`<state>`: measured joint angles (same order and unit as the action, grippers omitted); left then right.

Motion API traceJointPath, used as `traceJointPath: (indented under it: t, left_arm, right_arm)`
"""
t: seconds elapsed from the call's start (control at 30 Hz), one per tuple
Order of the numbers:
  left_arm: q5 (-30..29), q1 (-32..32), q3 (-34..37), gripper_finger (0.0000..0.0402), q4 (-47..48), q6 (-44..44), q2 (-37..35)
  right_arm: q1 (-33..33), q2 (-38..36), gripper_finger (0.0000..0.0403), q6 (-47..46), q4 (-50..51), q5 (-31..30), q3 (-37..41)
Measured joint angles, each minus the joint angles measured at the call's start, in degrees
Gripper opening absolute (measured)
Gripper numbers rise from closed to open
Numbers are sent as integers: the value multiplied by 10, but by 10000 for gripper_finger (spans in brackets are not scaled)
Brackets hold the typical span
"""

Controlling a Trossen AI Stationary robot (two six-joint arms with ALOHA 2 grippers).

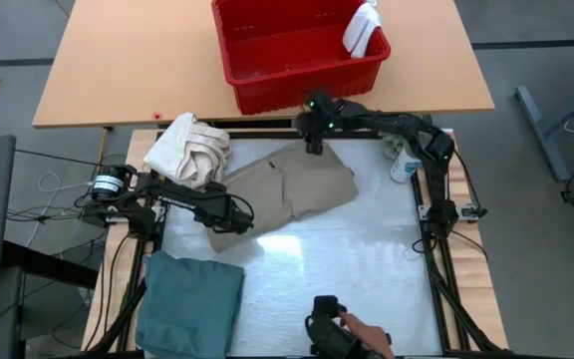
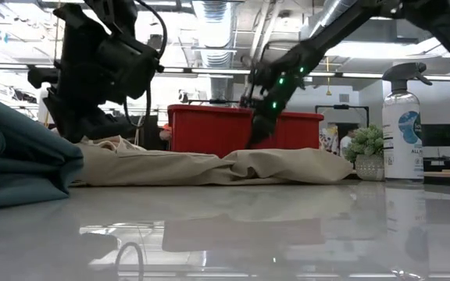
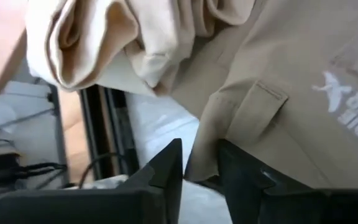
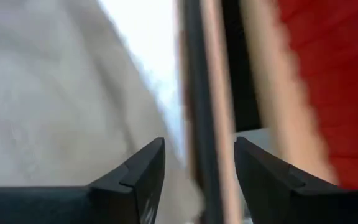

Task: Fold Laundry from Bin
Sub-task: Fold the brown shorts

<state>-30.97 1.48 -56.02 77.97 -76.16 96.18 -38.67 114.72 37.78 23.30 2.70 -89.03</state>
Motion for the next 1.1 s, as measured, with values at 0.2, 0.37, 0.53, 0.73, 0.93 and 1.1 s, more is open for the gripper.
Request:
traceJointPath:
  t: [0.2, 0.37, 0.53, 0.73, 0.93, 1.1]
  left_arm:
    - [-21, -5, -43, 125, 42, -5, -4]
    - [-153, 11, -116, 131, 44, -13, -50]
    - [-212, 11, -127, 132, -144, 24, -113]
    - [-105, -3, -77, 122, -466, 321, -96]
    - [-82, -2, -39, 116, -487, 389, -51]
    - [-66, 15, 25, 115, -491, 361, -50]
  right_arm:
    - [-25, -65, 218, -18, 103, 19, -31]
    - [-48, -114, 219, -74, 204, 135, -34]
    - [-57, -124, 219, -97, 274, 196, -33]
    - [-68, -123, 219, -125, 320, 199, 18]
    - [-56, -132, 219, -143, 368, 199, 64]
    - [-34, -181, 212, -160, 332, 198, 103]
